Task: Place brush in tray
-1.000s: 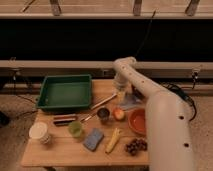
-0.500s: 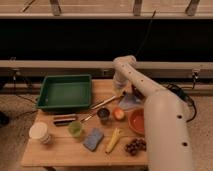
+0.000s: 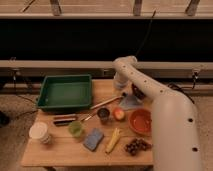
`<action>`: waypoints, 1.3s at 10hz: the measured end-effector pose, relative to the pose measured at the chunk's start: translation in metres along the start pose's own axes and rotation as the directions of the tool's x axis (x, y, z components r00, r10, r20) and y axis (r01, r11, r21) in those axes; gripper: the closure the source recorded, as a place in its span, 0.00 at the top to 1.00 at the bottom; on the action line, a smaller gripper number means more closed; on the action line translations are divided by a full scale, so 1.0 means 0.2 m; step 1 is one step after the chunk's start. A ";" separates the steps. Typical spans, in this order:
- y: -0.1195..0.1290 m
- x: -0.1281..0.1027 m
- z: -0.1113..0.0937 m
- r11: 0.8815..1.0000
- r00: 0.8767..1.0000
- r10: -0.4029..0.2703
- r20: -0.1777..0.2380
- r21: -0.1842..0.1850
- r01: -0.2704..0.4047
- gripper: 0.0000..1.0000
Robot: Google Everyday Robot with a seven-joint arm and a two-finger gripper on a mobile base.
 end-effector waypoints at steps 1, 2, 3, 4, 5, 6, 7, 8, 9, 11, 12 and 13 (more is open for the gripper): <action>0.01 0.01 -0.03 1.000 1.000 -0.002 0.004 0.002 0.002 0.00; 0.00 0.01 -0.10 1.000 1.000 -0.009 0.012 0.019 0.009 0.00; -0.01 0.00 -0.15 0.999 1.000 -0.018 0.017 0.032 0.017 0.00; -0.03 -0.02 -0.23 0.998 0.999 -0.031 0.024 0.052 0.030 0.00; -0.06 -0.04 -0.30 0.997 0.999 -0.043 0.028 0.070 0.041 0.00; -0.08 -0.05 -0.39 0.994 0.998 -0.056 0.030 0.092 0.053 0.00; -0.10 -0.06 -0.44 0.993 0.998 -0.063 0.030 0.106 0.060 0.00; -0.14 -0.05 -0.52 0.989 0.997 -0.069 0.030 0.130 0.065 0.00; -0.17 -0.04 -0.58 0.987 0.997 -0.070 0.026 0.149 0.066 0.00; -0.24 0.01 -0.71 0.983 0.998 -0.056 0.000 0.172 0.055 0.00; -0.29 0.03 -0.79 0.981 0.999 -0.045 -0.016 0.188 0.047 0.00; -0.32 0.05 -0.83 0.980 0.999 -0.038 -0.025 0.196 0.043 0.00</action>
